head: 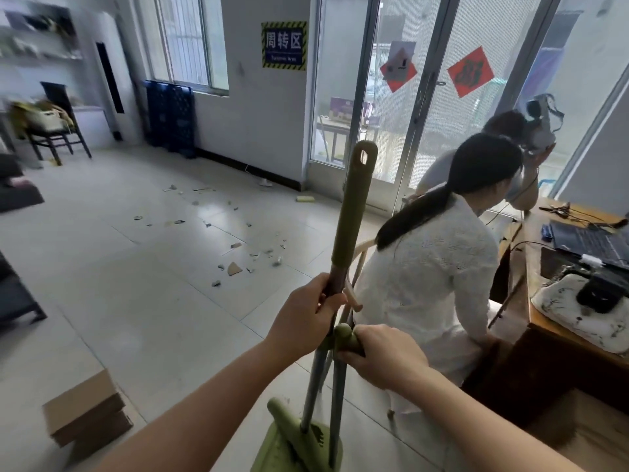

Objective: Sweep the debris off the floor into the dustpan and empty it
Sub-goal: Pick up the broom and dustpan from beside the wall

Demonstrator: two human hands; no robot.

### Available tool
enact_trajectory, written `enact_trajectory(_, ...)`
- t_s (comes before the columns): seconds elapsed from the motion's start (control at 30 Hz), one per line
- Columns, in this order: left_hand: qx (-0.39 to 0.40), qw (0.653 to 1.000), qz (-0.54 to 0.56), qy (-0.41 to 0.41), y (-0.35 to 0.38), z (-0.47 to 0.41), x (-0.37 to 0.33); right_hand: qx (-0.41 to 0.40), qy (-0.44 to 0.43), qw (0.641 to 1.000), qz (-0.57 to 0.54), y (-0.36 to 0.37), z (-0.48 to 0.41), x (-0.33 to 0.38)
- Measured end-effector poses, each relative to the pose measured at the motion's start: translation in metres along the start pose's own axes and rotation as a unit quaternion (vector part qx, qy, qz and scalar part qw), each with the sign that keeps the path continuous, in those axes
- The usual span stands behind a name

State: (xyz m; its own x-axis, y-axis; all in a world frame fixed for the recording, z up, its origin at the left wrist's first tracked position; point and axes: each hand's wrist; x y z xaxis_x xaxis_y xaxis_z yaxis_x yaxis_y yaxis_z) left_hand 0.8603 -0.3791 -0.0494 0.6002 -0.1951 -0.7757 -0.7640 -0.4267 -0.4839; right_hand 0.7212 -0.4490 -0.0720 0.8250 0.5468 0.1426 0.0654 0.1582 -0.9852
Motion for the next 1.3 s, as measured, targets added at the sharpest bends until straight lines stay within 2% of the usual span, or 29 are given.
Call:
enact_trajectory(0.47,-0.064,0.997,0.023,-0.045,-0.060,-0.030,0.067,0.005,0.016,0.999,-0.041,0.015,-0.079,0.080)
enact_trajectory(0.57,-0.074,0.994,0.014,-0.078,-0.060,-0.032,0.086,0.014,0.024,0.998,-0.054,0.017,-0.096,0.090)
enact_trajectory(0.67,-0.076,0.987,-0.039,-0.138,-0.056,-0.036,0.104,0.024,0.034,0.997,-0.066,0.020,-0.114,0.100)
enact_trajectory(0.77,-0.058,0.971,-0.044,-0.226,-0.057,-0.043,0.119,0.029,0.041,0.996,-0.078,0.022,-0.136,0.111)
enact_trajectory(0.9,-0.049,0.947,0.058,-0.312,-0.056,-0.063,0.139,0.051,0.026,0.993,-0.102,0.028,-0.169,0.123)
enact_trajectory(1.03,-0.101,0.924,0.099,-0.357,-0.066,-0.091,0.155,0.078,-0.005,0.987,-0.137,0.025,-0.199,0.134)
enact_trajectory(1.17,-0.172,0.867,0.192,-0.426,-0.076,-0.122,0.172,0.123,-0.028,0.972,-0.197,0.016,-0.224,0.148)
enact_trajectory(1.3,-0.207,0.843,0.236,-0.437,-0.077,-0.151,0.202,0.155,-0.039,0.955,-0.252,0.011,-0.248,0.163)
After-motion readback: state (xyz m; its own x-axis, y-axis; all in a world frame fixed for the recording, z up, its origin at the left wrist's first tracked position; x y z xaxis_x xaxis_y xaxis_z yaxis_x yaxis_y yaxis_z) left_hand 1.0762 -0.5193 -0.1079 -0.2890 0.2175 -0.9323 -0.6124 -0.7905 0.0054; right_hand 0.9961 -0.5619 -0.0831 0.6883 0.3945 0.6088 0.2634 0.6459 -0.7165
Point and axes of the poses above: each hand's wrist, its own z-axis away from the middle knuckle, its own y-axis out of the palm, x = y × z, and after that the axes turned 10 degrees about y, right-handed
